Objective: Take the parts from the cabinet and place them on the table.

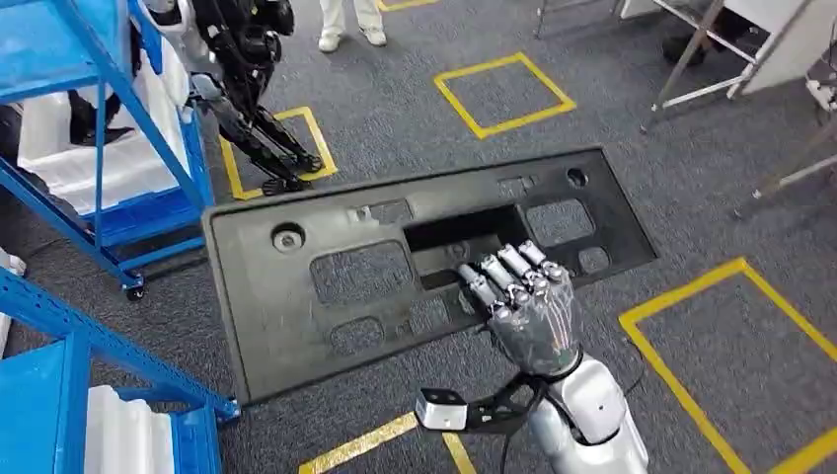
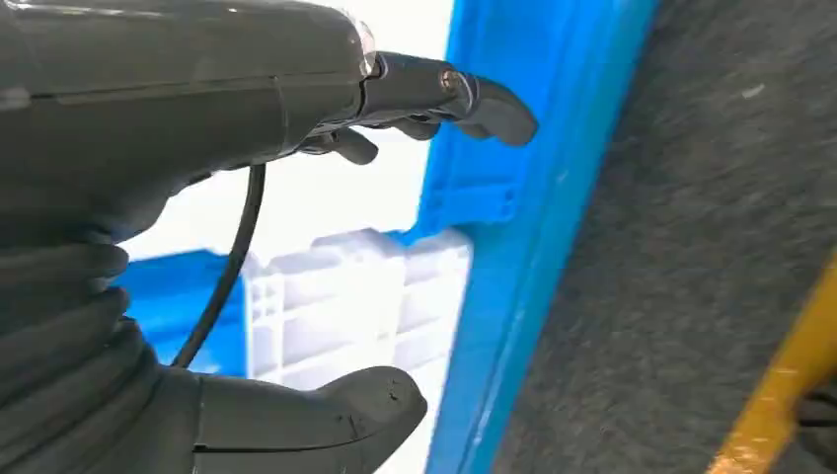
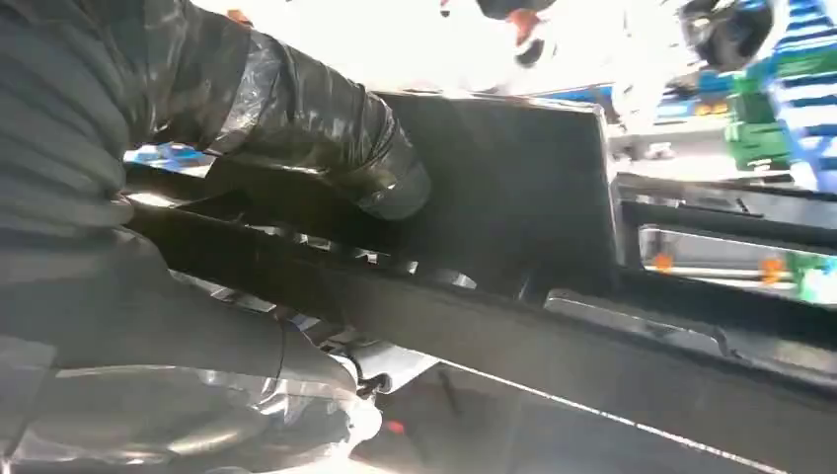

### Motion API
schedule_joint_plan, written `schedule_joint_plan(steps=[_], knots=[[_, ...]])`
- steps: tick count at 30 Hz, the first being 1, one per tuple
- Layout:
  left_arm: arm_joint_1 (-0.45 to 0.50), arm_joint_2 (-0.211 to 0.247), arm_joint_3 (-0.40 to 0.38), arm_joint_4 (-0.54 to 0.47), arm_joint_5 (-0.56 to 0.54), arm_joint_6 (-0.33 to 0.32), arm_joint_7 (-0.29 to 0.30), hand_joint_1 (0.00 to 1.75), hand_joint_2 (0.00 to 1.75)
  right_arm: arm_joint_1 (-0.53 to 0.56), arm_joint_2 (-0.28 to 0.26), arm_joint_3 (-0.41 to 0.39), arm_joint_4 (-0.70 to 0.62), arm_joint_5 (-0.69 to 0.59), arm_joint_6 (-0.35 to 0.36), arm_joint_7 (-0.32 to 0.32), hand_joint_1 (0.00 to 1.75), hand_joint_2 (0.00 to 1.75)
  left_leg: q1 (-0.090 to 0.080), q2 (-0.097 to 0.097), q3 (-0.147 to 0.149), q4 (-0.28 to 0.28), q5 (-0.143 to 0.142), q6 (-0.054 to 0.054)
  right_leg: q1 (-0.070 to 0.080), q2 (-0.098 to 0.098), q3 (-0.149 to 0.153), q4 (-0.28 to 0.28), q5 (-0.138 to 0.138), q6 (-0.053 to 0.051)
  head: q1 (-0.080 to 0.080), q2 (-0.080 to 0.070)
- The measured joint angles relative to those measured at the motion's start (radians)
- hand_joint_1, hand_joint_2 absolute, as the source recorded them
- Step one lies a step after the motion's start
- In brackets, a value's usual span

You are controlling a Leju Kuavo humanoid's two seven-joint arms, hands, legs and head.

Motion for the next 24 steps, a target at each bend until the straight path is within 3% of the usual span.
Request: schedule_joint_plan(steps=[1,2,3,4,5,6,7,8,12,13,14,15,17,18,19,20,21,22,23,24], knots=[[0.002,0.0,0.0,0.0,-0.002,-0.004,0.003,0.0,1.75,0.003,0.006,-0.005,0.0,-0.003,0.0,-0.01,1.75,1.75,0.001,-0.011,-0.041,0.085,-0.037,-0.003,0.0,0.015,0.0,0.0,0.0,-0.001,0.0,0.0],[0.005,0.0,0.0,0.0,-0.003,-0.008,0.004,0.0,1.75,0.005,0.009,-0.011,0.002,-0.005,0.0,-0.019,1.75,1.75,0.001,-0.012,-0.075,0.151,-0.056,-0.004,0.0,0.03,-0.001,0.002,0.0,-0.001,0.0,0.0],[0.007,0.0,0.0,0.0,-0.006,-0.009,0.006,0.0,1.75,0.007,0.009,-0.013,0.002,-0.006,0.0,-0.025,1.75,1.75,0.001,-0.013,-0.089,0.166,-0.045,-0.005,0.0,0.048,-0.001,0.004,-0.001,0.0,0.0,0.0],[0.007,0.0,0.0,0.0,-0.007,-0.009,0.006,0.0,1.75,0.009,0.01,-0.016,0.002,-0.007,0.0,-0.029,1.75,1.75,0.002,-0.014,-0.08,0.136,-0.014,-0.005,-0.001,0.062,0.0,0.006,-0.002,0.001,0.0,0.0],[0.007,0.001,0.0,0.0,-0.008,-0.01,0.006,0.0,1.75,0.011,0.013,-0.021,0.002,-0.008,0.0,-0.035,1.75,1.75,0.005,-0.017,-0.05,0.062,0.037,-0.005,-0.003,0.079,0.002,0.01,-0.004,0.004,0.0,0.0],[0.006,0.002,0.0,0.0,-0.008,-0.01,0.005,0.0,1.75,0.011,0.015,-0.025,0.002,-0.008,0.0,-0.038,1.75,1.75,0.008,-0.033,-0.01,-0.03,0.088,-0.007,-0.005,0.094,0.003,0.016,-0.008,0.009,0.0,0.0],[0.007,0.004,0.0,0.0,-0.008,-0.01,0.003,0.0,1.75,0.012,0.018,-0.028,0.002,-0.008,0.0,-0.04,1.75,1.75,0.014,-0.07,0.023,-0.11,0.119,-0.008,-0.007,0.106,-0.001,0.024,-0.014,0.015,0.0,0.0],[0.01,0.004,0.0,0.0,-0.008,-0.013,0.0,0.0,1.75,0.011,0.018,-0.032,0.002,-0.008,0.0,-0.042,1.75,1.75,0.015,-0.109,0.033,-0.131,0.099,-0.007,-0.004,0.121,-0.01,0.035,-0.018,0.023,0.0,0.0],[0.007,0.001,0.0,0.0,-0.009,-0.02,-0.002,0.0,1.75,0.019,0.021,-0.045,0.002,-0.008,0.0,-0.045,1.75,1.75,0.012,-0.067,0.033,-0.134,0.109,0.021,-0.011,0.164,-0.025,0.025,-0.005,0.05,0.0,0.0],[0.003,0.0,0.0,0.0,-0.009,-0.023,-0.002,0.0,1.75,0.022,0.021,-0.048,0.002,-0.008,0.0,-0.045,1.75,1.75,0.014,-0.05,0.035,-0.14,0.114,0.03,-0.008,0.109,-0.026,0.038,-0.015,0.051,0.0,0.0],[0.004,0.001,0.0,0.0,-0.011,-0.027,0.0,0.0,1.75,0.019,0.021,-0.051,0.002,-0.008,0.0,-0.045,1.75,1.75,0.013,-0.04,0.035,-0.143,0.115,0.035,-0.003,0.056,-0.046,0.077,-0.043,0.053,0.002,0.0],[0.005,0.002,0.0,0.0,-0.015,-0.032,0.003,0.0,1.75,0.017,0.021,-0.053,0.002,-0.007,0.0,-0.043,1.75,1.75,0.009,-0.026,0.034,-0.143,0.115,0.039,-0.003,0.027,-0.083,0.151,-0.084,0.056,0.001,0.0],[0.008,0.004,0.0,0.0,-0.019,-0.043,0.01,0.0,1.75,0.019,0.021,-0.054,0.002,-0.004,0.0,-0.036,1.75,1.75,0.004,0.004,0.033,-0.143,0.112,0.043,-0.006,0.009,-0.165,0.315,-0.151,0.058,0.002,0.0],[0.008,0.005,0.0,0.0,-0.019,-0.049,0.01,0.0,1.75,0.021,0.021,-0.055,0.002,-0.003,0.0,-0.036,1.75,1.75,0.002,0.017,0.033,-0.143,0.111,0.044,-0.006,0.008,-0.187,0.355,-0.156,0.058,0.001,0.0],[0.006,0.007,0.0,0.0,-0.019,-0.072,0.009,0.0,1.75,0.021,0.021,-0.055,0.002,0.001,0.0,-0.033,1.75,1.75,0.0,0.033,0.034,-0.143,0.11,0.045,-0.007,0.008,-0.184,0.342,-0.132,0.056,0.001,0.0],[0.002,0.014,0.0,0.0,-0.019,-0.093,0.004,0.0,1.75,0.019,0.021,-0.055,0.003,0.006,0.0,-0.029,1.75,1.75,-0.001,0.044,0.036,-0.143,0.109,0.045,-0.006,0.005,-0.155,0.286,-0.09,0.052,0.001,0.0],[-0.005,0.022,0.0,0.0,-0.017,-0.135,-0.01,0.0,1.75,0.016,0.022,-0.055,0.006,0.014,0.0,-0.02,1.75,1.75,-0.004,0.054,0.04,-0.143,0.107,0.044,-0.003,-0.005,-0.107,0.196,-0.043,0.045,0.001,0.0],[-0.012,0.029,0.0,0.0,-0.016,-0.162,-0.017,0.0,1.75,0.012,0.023,-0.055,0.007,0.019,0.0,-0.015,1.75,1.75,-0.006,0.065,0.045,-0.143,0.104,0.043,0.007,-0.039,-0.051,0.094,0.0,0.031,0.001,0.0],[-0.017,0.031,0.0,0.0,-0.016,-0.187,-0.03,0.0,1.75,0.005,0.024,-0.054,0.008,0.025,0.0,-0.005,1.75,1.75,-0.01,0.073,0.049,-0.144,0.101,0.04,0.023,-0.105,-0.021,0.032,-0.005,0.017,0.001,0.0],[-0.019,0.038,0.0,0.0,-0.019,-0.195,-0.038,0.0,1.75,-0.002,0.026,-0.052,0.01,0.03,0.0,0.005,1.75,1.75,-0.013,0.083,0.047,-0.142,0.097,0.035,0.027,-0.102,-0.017,0.021,-0.009,0.013,0.001,0.0]])
